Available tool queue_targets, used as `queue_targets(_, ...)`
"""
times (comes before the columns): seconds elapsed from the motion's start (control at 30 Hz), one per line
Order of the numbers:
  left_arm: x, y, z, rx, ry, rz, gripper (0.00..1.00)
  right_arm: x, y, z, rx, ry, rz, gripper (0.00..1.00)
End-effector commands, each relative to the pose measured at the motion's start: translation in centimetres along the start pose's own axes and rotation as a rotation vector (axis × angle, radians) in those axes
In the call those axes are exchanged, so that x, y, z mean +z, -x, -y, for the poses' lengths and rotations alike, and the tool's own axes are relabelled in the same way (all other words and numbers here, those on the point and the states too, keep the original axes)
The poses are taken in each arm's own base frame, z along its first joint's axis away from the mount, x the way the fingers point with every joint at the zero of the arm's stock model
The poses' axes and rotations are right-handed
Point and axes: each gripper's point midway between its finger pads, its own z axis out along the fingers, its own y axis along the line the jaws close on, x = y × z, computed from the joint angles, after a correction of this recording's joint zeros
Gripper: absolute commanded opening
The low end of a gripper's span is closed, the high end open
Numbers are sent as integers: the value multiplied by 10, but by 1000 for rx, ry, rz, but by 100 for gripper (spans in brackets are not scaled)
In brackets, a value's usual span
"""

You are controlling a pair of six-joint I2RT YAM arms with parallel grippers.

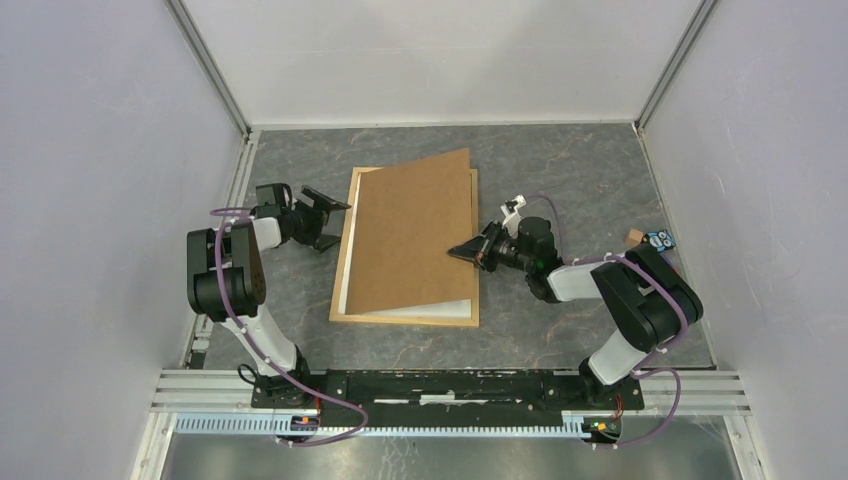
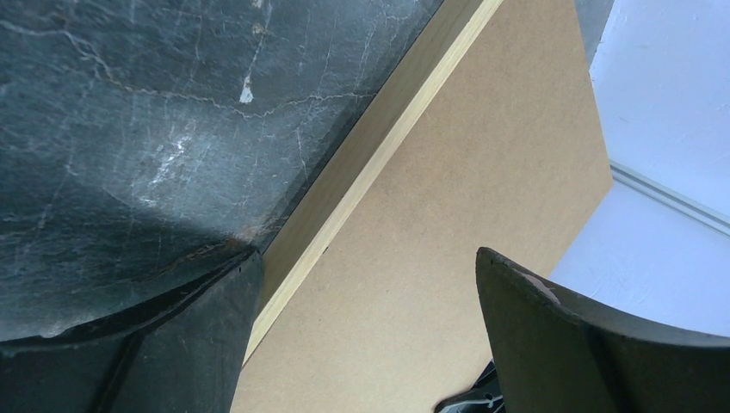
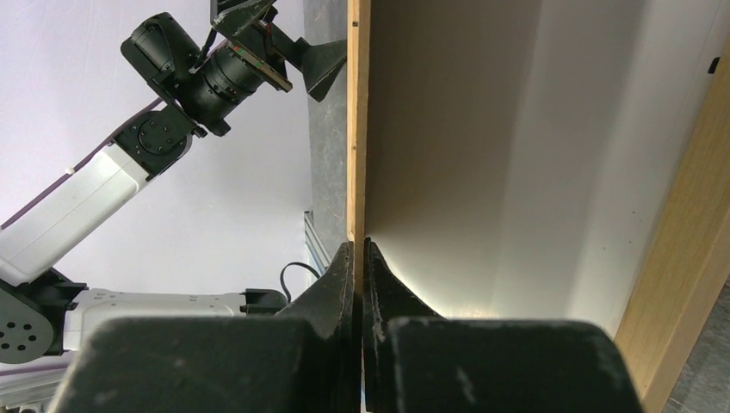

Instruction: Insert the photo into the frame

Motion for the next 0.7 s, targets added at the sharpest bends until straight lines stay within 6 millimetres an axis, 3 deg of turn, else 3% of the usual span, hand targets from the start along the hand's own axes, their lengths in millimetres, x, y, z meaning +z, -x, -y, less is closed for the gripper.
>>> queue_targets(0.0,-5,-4,-6,-33,30,10,100,5,10,-25,-55,92,46,0)
queue_targets(0.37,-5,-4,-5,-34,25,13,100,13,6,-21,-60,71,43,0)
queue_targets(0.67,-6,-4,-4,-34,22,14,100,19,2,-18,-80,49,43,10)
